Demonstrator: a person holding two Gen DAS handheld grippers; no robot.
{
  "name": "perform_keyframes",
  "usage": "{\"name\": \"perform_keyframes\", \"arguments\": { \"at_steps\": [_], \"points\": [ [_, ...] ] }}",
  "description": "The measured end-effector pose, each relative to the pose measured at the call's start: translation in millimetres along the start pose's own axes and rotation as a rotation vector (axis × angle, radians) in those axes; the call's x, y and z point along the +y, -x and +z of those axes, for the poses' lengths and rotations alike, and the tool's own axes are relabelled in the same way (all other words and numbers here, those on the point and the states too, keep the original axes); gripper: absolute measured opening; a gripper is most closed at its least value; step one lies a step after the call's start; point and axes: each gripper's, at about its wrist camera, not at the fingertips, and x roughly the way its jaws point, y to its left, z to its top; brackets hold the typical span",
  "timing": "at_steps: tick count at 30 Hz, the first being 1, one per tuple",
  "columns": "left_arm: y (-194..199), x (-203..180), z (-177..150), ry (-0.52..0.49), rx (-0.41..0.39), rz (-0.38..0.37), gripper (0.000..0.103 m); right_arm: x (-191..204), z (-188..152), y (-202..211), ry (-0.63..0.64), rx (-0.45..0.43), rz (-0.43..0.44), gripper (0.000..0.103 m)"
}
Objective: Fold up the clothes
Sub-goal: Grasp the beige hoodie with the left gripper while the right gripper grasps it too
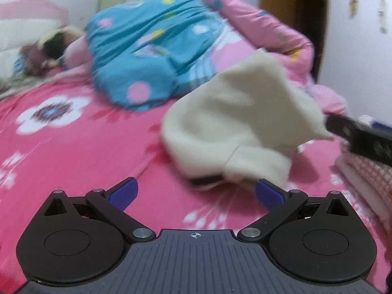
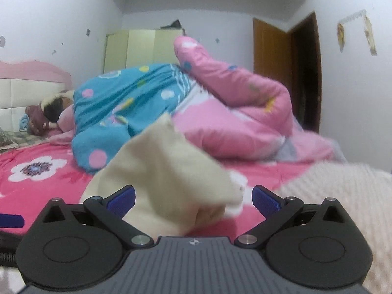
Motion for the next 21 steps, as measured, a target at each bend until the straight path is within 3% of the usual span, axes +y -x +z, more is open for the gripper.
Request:
{"name": "perform_keyframes", "arguments": {
  "at_steps": [5,11,14,16,17,19,21],
  "points": [
    [-27.5,-6.8,6.3,-0.069,-0.012,-0.079,0.097,-4.8,24.7,-46.8,0.028,0.023,0.021,0.103],
    [-52.3,-16.1,3.3,-0.176,0.035,-0.120,0.065,-2.0,30.8,-102.9,0.055,0.128,0.029,0.100],
    [-58.9,-14.7,2.9,-0.187,0.044,-0.129,0.053,7.3,29.7,-117.9,0.107,0.172,0.056,0.079],
    [-62.2,-11.1,4.0,-0.173,0.040,-0.133,0.041,13.9,30.3,-120.2,0.135,0.190,0.071,0.056],
    [-62.8,-9.3,4.5,-0.163,0.037,-0.137,0.040,17.0,30.9,-119.5,0.148,0.191,0.078,0.051],
    [-61.8,-6.5,5.0,-0.148,0.030,-0.144,0.033,23.7,34.7,-117.5,0.167,0.195,0.087,0.029],
    [-57.8,-4.6,6.3,-0.141,0.021,-0.147,0.030,30.2,37.7,-112.7,0.184,0.187,0.093,0.021]
  ]
}}
